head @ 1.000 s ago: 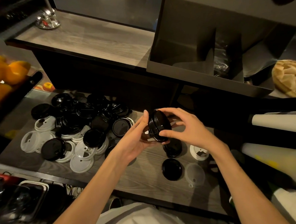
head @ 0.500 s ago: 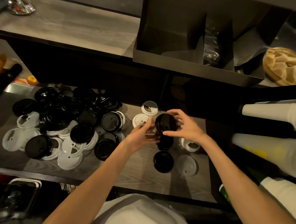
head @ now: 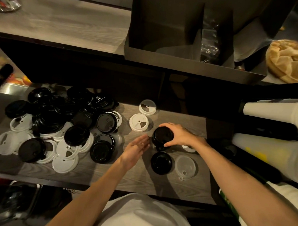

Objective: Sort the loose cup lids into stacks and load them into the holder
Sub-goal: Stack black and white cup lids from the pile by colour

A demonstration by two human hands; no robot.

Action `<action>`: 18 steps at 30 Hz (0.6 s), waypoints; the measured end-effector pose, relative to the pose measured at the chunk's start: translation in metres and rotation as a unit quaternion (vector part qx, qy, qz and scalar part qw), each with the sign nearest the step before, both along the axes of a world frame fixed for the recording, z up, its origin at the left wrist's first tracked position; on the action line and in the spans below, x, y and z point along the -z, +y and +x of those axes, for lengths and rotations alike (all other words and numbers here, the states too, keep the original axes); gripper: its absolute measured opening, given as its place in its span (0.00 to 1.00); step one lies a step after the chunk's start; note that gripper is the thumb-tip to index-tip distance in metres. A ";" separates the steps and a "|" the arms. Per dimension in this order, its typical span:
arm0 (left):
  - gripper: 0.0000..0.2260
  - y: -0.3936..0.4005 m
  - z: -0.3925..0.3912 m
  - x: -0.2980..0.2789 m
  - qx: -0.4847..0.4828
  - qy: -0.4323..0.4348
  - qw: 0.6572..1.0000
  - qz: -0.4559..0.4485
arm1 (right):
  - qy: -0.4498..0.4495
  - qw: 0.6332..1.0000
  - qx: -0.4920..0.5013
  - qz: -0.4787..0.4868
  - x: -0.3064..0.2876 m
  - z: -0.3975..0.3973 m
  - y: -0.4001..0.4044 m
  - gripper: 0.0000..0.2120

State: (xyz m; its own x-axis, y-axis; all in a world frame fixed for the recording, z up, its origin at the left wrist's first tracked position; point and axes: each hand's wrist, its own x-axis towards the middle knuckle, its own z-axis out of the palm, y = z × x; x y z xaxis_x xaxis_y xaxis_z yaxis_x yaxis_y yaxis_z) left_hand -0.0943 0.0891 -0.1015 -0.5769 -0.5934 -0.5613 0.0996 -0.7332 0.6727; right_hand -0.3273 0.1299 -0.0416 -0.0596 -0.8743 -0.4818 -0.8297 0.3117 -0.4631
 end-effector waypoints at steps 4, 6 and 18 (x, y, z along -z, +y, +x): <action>0.22 0.003 -0.001 -0.002 0.003 0.022 1.000 0.017 | -0.001 1.000 -0.003 0.002 0.005 0.002 -0.001 0.44; 0.23 0.005 -0.003 -0.004 0.005 0.027 0.999 0.029 | 0.000 1.000 0.006 -0.003 0.007 0.003 0.002 0.43; 0.25 0.012 -0.006 -0.003 0.029 0.045 0.998 0.023 | 0.031 0.998 0.047 -0.024 0.015 0.021 0.012 0.45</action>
State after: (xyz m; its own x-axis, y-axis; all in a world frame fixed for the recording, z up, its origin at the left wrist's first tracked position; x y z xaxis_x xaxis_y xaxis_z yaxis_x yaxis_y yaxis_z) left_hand -0.1001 0.1012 -0.0982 -0.6594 -0.5324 -0.5308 0.1145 -0.7690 0.6289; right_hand -0.3062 0.1417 -0.0567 -0.1696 -0.8852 -0.4332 -0.8252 0.3679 -0.4285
